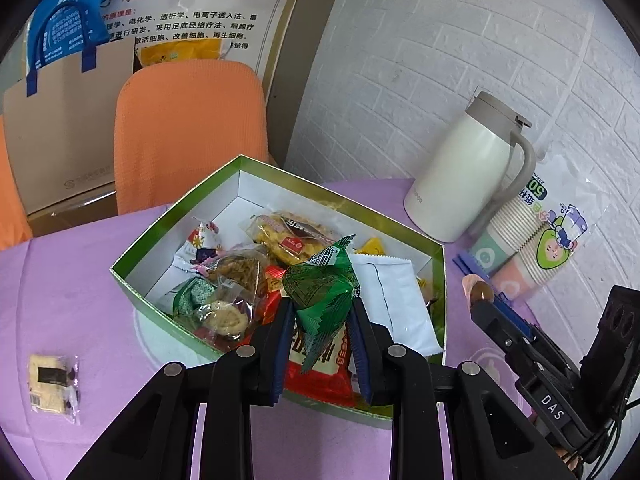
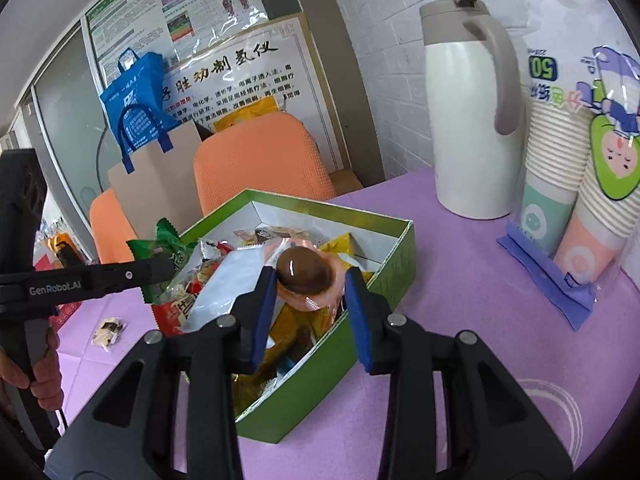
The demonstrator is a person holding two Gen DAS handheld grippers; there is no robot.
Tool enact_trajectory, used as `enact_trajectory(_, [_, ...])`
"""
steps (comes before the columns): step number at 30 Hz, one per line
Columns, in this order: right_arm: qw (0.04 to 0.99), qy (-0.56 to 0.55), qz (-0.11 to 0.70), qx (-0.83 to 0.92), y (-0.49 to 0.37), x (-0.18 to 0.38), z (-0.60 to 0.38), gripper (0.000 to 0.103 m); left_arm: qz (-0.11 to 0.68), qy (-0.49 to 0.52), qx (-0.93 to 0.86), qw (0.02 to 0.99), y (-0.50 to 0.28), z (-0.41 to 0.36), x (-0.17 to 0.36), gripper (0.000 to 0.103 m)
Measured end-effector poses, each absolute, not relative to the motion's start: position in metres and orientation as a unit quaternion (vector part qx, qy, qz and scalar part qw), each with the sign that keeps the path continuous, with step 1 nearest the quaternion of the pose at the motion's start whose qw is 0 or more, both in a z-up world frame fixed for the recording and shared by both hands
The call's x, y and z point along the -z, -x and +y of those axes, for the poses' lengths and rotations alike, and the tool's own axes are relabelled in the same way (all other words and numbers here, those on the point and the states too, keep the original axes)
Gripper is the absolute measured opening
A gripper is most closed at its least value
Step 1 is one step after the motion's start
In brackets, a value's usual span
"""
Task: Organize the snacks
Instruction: 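Open both tools to release the snacks in the box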
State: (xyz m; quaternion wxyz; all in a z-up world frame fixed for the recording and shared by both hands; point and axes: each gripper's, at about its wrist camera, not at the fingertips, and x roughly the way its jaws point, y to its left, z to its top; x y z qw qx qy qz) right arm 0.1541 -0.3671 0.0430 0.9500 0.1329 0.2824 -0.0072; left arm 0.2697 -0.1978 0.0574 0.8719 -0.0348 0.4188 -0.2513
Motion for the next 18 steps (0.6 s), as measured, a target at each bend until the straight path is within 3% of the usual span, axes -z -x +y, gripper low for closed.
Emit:
enact_trajectory(2, [0.945, -0.107, 0.309, 0.006, -0.163, -0.035, -0.361, 0.049, 0.419, 0.036, 0.252, 0.872, -0.273, -0.199, -0.054, 0.032])
enact_trajectory(3, [0.947, -0.093, 0.308, 0.016, -0.161, -0.033, -0.358, 0.064, 0.421, 0.036, 0.254, 0.87, -0.275, -0.2, -0.052, 0.039])
enact_trajectory(4, [0.951, -0.083, 0.297, 0.023, -0.156, -0.033, -0.357, 0.075, 0.424, 0.038, 0.253, 0.869, -0.276, -0.199, -0.05, 0.061])
enact_trajectory(5, [0.954, -0.079, 0.287, 0.026, -0.15, -0.033, -0.357, 0.078, 0.424, 0.041, 0.246, 0.87, -0.276, -0.197, -0.049, 0.079])
enact_trajectory(6, [0.956, -0.081, 0.281, 0.025, -0.146, -0.033, -0.358, 0.083, 0.421, 0.042, 0.24, 0.874, -0.275, -0.194, -0.048, 0.082])
enact_trajectory(12, [0.953, -0.105, 0.283, 0.026, -0.136, -0.039, -0.367, 0.088, 0.426, 0.045, 0.221, 0.876, -0.274, -0.181, -0.04, 0.082])
enact_trajectory(18, [0.956, -0.111, 0.272, -0.002, -0.126, -0.059, -0.352, 0.1, 0.422, 0.046, 0.218, 0.879, -0.263, -0.174, -0.047, 0.082])
